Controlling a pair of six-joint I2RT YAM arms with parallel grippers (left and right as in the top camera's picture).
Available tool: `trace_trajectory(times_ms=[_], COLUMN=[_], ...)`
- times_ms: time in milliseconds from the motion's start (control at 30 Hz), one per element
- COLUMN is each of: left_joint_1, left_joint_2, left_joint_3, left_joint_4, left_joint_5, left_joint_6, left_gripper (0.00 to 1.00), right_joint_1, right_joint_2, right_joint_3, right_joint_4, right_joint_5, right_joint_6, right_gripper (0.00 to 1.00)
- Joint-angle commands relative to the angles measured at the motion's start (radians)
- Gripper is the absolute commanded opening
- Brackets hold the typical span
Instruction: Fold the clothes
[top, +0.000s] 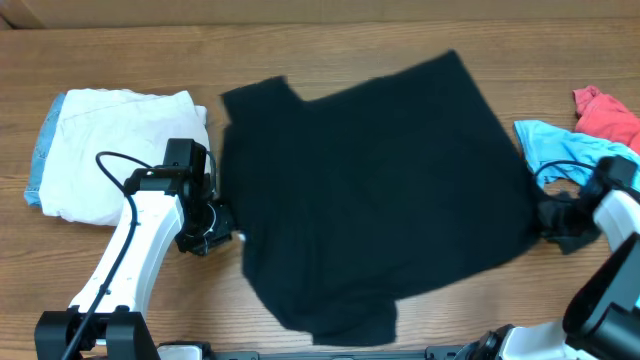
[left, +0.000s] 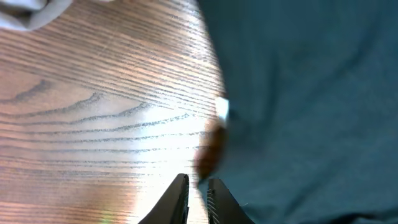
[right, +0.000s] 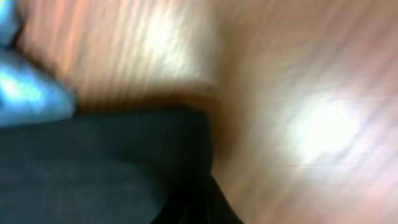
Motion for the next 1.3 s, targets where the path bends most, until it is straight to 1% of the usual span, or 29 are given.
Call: trace_trajectory(times_ms=[0, 67, 133, 200, 267, 333, 367, 400, 433, 467, 533, 567, 600, 733, 833, 933, 967, 1000, 1100, 1133, 1267], left_joint_1=[0.004, 0.004, 0.004, 0.003, -0.002, -0.011, -0.017, -0.023, -0.033, -0.043, -0.060, -0.069, -0.090, -0.127, -0.145, -0.158, -0.163, -0.168, -0.174, -0.175, -0.175], left_joint_2=[-0.018, -0.018, -0.018, -0.018, -0.018, -0.018, -0.018, -0.018, -0.018, -0.018, -0.018, -0.018, -0.018, -0.018, -0.018, -0.018, -0.018, -0.018, -0.018, -0.018, -0.018], left_joint_3=[0.024, 0.036, 0.051, 0.085, 0.135, 0.191, 0.216, 0.234, 0.259, 0.282, 0.315, 0.332, 0.359, 0.399, 0.406, 0.406, 0.406, 0.406, 0.406, 0.406, 0.406], left_joint_4=[0.007, -0.003, -0.007, -0.005, -0.003, 0.003, 0.008, 0.014, 0.026, 0.038, 0.056, 0.063, 0.071, 0.072, 0.071, 0.050, 0.043, 0.036, 0.032, 0.032, 0.032], left_joint_5=[0.016, 0.024, 0.068, 0.132, 0.161, 0.170, 0.173, 0.177, 0.180, 0.183, 0.201, 0.202, 0.202, 0.201, 0.201, 0.202, 0.202, 0.202, 0.201, 0.200, 0.198], left_joint_6=[0.034, 0.058, 0.097, 0.151, 0.186, 0.216, 0.224, 0.233, 0.244, 0.249, 0.266, 0.269, 0.269, 0.269, 0.269, 0.264, 0.265, 0.265, 0.265, 0.260, 0.260], left_gripper=[0.15, 0.17, 0.17, 0.19, 0.20, 0.20, 0.18, 0.15, 0.13, 0.10, 0.07, 0.06, 0.06, 0.08, 0.08, 0.08, 0.08, 0.09, 0.09, 0.10, 0.11], right_joint_1=[-0.016, -0.020, -0.022, -0.022, -0.021, -0.007, 0.003, 0.026, 0.049, 0.087, 0.150, 0.199, 0.285, 0.467, 0.556, 0.602, 0.610, 0.616, 0.620, 0.620, 0.620], right_joint_2=[-0.035, -0.039, -0.048, -0.061, -0.076, -0.079, -0.079, -0.079, -0.079, -0.077, -0.066, -0.052, -0.017, 0.097, 0.188, 0.277, 0.307, 0.341, 0.396, 0.417, 0.437], right_joint_3=[0.035, 0.052, 0.093, 0.149, 0.221, 0.275, 0.288, 0.299, 0.301, 0.301, 0.301, 0.300, 0.300, 0.301, 0.302, 0.304, 0.304, 0.304, 0.304, 0.303, 0.303], right_joint_4=[-0.007, -0.026, -0.046, -0.071, -0.077, -0.042, -0.026, 0.000, 0.019, 0.035, 0.051, 0.069, 0.118, 0.290, 0.403, 0.474, 0.494, 0.515, 0.534, 0.531, 0.511], right_joint_5=[0.117, 0.120, 0.116, 0.095, -0.032, -0.261, -0.348, -0.465, -0.523, -0.555, -0.545, -0.532, -0.508, -0.509, -0.498, -0.474, -0.471, -0.471, -0.465, -0.436, -0.245], right_joint_6=[0.059, 0.060, 0.060, 0.059, -0.013, -0.162, -0.202, -0.239, -0.241, -0.241, -0.241, -0.241, -0.241, -0.229, -0.170, -0.096, -0.057, 0.014, 0.136, 0.207, 0.325], right_gripper=[0.30, 0.34, 0.35, 0.35, 0.34, 0.34, 0.33, 0.29, 0.22, 0.14, 0.06, 0.04, 0.04, 0.04, 0.04, 0.04, 0.04, 0.04, 0.04, 0.04, 0.04])
